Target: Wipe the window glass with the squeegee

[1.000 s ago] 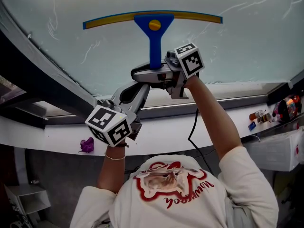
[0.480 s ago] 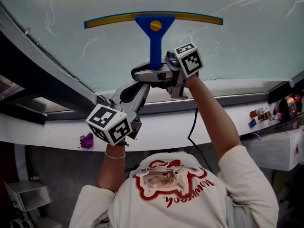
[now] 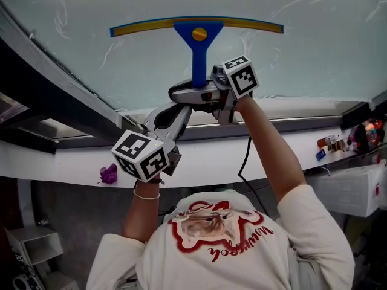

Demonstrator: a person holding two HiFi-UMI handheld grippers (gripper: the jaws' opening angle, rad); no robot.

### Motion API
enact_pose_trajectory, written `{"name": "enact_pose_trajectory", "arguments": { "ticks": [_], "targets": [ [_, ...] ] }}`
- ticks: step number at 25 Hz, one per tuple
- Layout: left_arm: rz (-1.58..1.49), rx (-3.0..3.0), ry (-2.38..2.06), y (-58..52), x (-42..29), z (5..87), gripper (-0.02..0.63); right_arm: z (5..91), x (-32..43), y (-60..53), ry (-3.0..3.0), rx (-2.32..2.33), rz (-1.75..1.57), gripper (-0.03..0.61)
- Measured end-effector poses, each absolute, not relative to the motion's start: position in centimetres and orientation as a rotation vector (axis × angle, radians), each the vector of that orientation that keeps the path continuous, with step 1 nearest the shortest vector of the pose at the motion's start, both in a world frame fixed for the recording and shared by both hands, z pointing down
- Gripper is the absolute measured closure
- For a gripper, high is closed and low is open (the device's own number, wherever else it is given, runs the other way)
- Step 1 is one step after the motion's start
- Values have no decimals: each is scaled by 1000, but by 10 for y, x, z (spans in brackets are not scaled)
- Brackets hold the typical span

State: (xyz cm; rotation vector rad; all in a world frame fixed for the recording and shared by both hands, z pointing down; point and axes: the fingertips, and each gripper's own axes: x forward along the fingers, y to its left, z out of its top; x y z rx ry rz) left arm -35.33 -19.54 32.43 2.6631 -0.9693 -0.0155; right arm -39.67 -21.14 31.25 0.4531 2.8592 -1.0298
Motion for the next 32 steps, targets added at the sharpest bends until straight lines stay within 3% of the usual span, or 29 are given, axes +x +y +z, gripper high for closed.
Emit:
{"name": "enact_pose_trajectory", "arguments": {
  "ticks": [32],
  "targets": [
    [25, 2575, -956, -187, -347, 365, 612, 356, -391, -203, 2831, 464, -1153, 495]
  ]
}}
